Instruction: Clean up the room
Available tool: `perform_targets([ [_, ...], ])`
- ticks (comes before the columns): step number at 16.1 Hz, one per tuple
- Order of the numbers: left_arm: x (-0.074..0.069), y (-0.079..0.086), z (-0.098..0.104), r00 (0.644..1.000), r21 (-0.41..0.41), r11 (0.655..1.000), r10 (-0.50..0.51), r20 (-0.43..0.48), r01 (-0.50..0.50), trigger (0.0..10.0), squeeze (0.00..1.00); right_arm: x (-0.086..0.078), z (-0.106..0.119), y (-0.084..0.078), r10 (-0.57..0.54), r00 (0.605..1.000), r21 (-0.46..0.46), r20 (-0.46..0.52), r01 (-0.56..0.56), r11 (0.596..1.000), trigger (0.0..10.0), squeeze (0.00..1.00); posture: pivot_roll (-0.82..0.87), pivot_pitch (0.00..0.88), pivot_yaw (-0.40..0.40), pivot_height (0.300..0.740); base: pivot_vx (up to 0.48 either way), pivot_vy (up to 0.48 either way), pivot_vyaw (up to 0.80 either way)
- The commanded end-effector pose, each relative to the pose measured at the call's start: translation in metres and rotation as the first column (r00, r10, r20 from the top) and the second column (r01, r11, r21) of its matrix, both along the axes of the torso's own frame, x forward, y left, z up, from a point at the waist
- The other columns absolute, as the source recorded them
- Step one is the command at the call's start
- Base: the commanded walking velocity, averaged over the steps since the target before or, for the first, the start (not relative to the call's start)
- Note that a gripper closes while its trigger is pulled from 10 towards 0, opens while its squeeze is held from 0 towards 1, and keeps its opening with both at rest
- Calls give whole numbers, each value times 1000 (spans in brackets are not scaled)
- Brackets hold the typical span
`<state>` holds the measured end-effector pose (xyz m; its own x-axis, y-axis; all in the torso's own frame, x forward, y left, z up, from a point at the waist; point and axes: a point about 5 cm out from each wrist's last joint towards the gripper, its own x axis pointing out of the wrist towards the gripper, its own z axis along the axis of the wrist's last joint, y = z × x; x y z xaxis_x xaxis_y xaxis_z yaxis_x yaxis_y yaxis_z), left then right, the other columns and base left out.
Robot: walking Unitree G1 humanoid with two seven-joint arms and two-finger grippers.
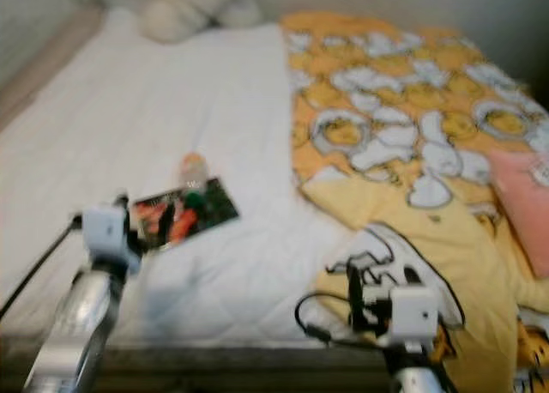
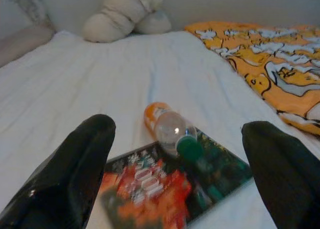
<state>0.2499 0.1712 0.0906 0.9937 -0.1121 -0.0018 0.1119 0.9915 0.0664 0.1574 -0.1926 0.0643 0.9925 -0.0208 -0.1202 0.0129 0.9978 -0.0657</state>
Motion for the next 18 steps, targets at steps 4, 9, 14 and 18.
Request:
perform_targets([
  [4, 35, -31, 16, 996, 34, 995, -89, -27, 90, 10000, 0, 23, -3, 13, 65, 998, 28, -12, -64, 998, 10000, 0, 51, 0, -39, 740, 142, 0, 0],
  [9, 111, -33, 6, 974, 156, 988, 22, -228, 14, 10000, 0, -4, -2, 34, 144, 988, 43, -60, -141, 989, 10000, 0, -75, 0, -28, 740, 0, 0, 0],
  [14, 131, -19, 38, 992, 27, 998, 67, -109, -64, 10000, 0, -48, 11, 30, 62, 994, 19, -90, -60, 998, 10000, 0, -185, 18, 21, 740, 0, 0, 0],
  [18, -4, 7, 12, 999, -79, 996, -33, -42, 29, 10000, 0, -23, 25, 8, -54, 999, 69, 3, 54, 996, 10000, 0, 13, 0, 5, 740, 0, 0, 0],
])
